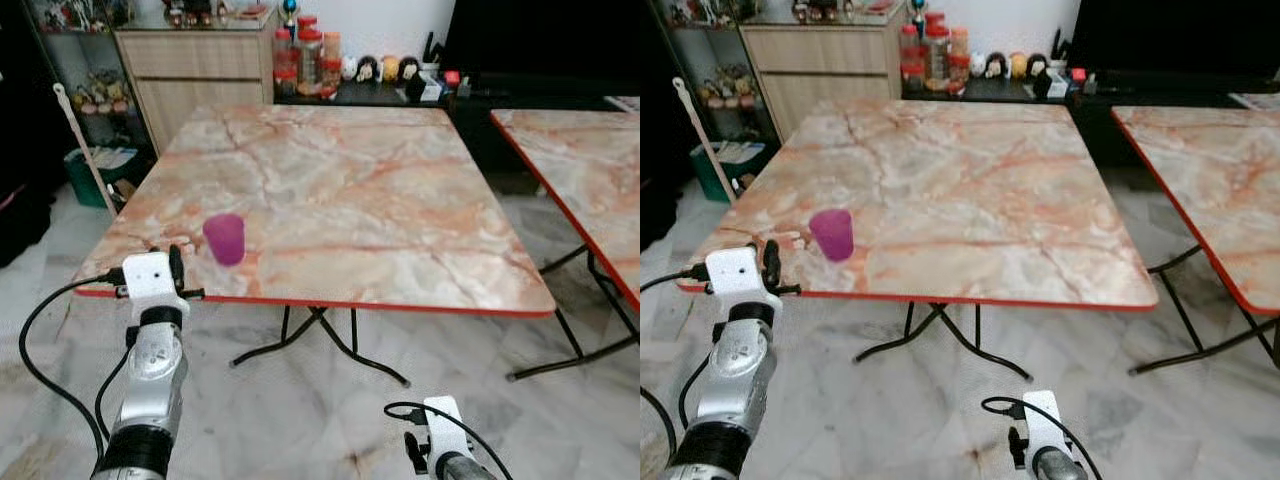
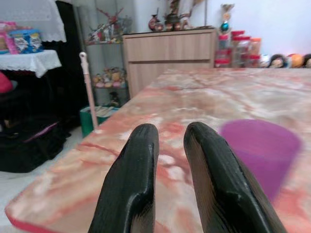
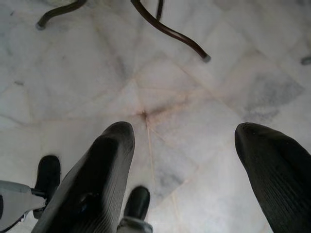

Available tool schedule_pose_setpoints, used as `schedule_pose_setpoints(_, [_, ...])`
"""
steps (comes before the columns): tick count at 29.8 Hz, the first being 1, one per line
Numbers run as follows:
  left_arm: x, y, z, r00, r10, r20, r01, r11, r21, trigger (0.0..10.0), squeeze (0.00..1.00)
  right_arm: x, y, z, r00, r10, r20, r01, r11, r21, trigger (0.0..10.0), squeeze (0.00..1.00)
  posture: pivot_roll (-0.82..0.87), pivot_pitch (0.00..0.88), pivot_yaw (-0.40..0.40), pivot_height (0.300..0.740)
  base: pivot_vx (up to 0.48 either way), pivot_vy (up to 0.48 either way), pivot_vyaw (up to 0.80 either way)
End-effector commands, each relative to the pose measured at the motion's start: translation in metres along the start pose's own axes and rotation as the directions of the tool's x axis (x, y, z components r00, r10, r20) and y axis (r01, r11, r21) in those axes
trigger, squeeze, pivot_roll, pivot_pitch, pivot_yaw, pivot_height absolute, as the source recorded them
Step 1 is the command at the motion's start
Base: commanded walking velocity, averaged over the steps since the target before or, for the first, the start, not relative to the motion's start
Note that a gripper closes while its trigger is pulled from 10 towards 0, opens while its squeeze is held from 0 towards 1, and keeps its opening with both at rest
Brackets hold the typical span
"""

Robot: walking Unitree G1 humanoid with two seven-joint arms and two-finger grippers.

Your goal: Setting the table

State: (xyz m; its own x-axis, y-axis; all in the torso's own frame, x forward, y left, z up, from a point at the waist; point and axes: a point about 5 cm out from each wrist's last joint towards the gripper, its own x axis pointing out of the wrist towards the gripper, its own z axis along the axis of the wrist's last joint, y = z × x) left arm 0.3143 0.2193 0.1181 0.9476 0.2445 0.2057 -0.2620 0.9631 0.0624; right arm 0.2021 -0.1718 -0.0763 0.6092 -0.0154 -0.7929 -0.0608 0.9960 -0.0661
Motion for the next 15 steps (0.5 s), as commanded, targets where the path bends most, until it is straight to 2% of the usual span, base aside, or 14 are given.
schedule_pose_setpoints(1, [0.006,0.000,0.005,1.000,0.002,0.005,-0.002,1.000,-0.002,10.0,0.00,0.000,-0.002,0.000,1.000,-0.003,-0.003,0.003,1.000,-0.008,10.0,0.00,0.03,0.000,-0.014,0.732,0.401,0.000,0.00])
schedule_pose_setpoints(8, [0.016,0.011,0.020,0.998,0.028,0.056,-0.029,1.000,0.007,10.0,0.00,0.000,0.000,-0.001,1.000,0.012,-0.015,-0.013,0.999,-0.047,10.0,0.00,0.04,0.000,-0.017,0.732,0.404,0.000,0.00])
schedule_pose_setpoints(15, [0.020,0.015,0.027,0.996,0.038,0.078,-0.038,0.999,0.007,10.0,0.00,0.000,0.002,-0.001,1.000,0.015,-0.014,-0.016,0.999,-0.040,10.0,0.00,0.04,0.000,-0.020,0.732,0.415,0.000,0.00])
